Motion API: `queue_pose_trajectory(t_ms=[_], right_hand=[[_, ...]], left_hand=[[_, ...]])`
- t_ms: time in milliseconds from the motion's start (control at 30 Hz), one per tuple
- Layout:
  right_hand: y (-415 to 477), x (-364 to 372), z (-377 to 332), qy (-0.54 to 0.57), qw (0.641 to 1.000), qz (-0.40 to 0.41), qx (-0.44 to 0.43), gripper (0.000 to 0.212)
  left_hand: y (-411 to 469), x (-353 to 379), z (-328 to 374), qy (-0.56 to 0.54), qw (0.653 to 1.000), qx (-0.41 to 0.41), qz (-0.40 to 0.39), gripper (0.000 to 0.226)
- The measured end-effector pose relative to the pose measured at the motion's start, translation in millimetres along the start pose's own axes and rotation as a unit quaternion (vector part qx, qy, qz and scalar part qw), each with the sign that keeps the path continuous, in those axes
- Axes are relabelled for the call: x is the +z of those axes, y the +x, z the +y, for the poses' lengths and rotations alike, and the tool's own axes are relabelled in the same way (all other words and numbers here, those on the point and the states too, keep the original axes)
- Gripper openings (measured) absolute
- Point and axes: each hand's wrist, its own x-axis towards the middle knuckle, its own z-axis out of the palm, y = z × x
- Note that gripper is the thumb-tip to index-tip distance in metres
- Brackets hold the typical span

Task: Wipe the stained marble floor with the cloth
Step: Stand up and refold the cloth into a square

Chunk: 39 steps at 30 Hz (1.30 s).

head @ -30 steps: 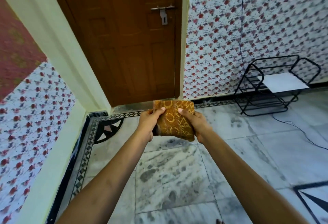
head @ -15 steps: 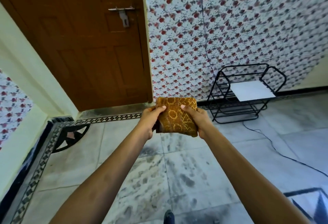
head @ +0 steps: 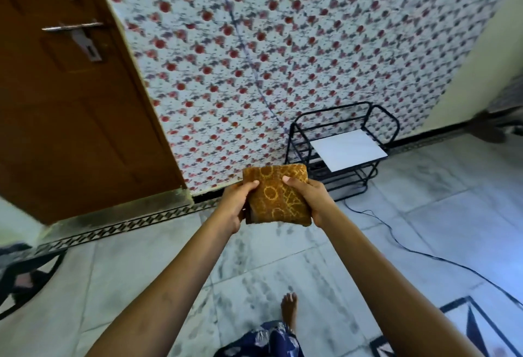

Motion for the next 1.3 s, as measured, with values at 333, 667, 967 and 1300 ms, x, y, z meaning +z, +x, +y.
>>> queue_pose_trajectory(t_ms=[333, 667, 967, 1300], right_hand=[[144, -130, -95, 0.026, 0.996, 0.083, 0.025, 0.055], [275, -265, -164, 0.034, 0.995, 0.085, 0.046, 0.036], [402, -386, -218, 0.018, 0.991, 0.037, 0.128, 0.036], [550, -443, -225, -0.063, 0.977, -0.002, 0.202, 0.023]], left_hand=[[143, 173, 63, 0.055, 0.994, -0.052, -0.076, 0.008], [270, 333, 81, 0.049, 0.992, -0.080, -0.088, 0.019], [361, 461, 72, -0.002, 0.992, -0.129, -0.013, 0.029], [486, 534, 54, -0.027, 0.975, -0.210, 0.062, 0.040]])
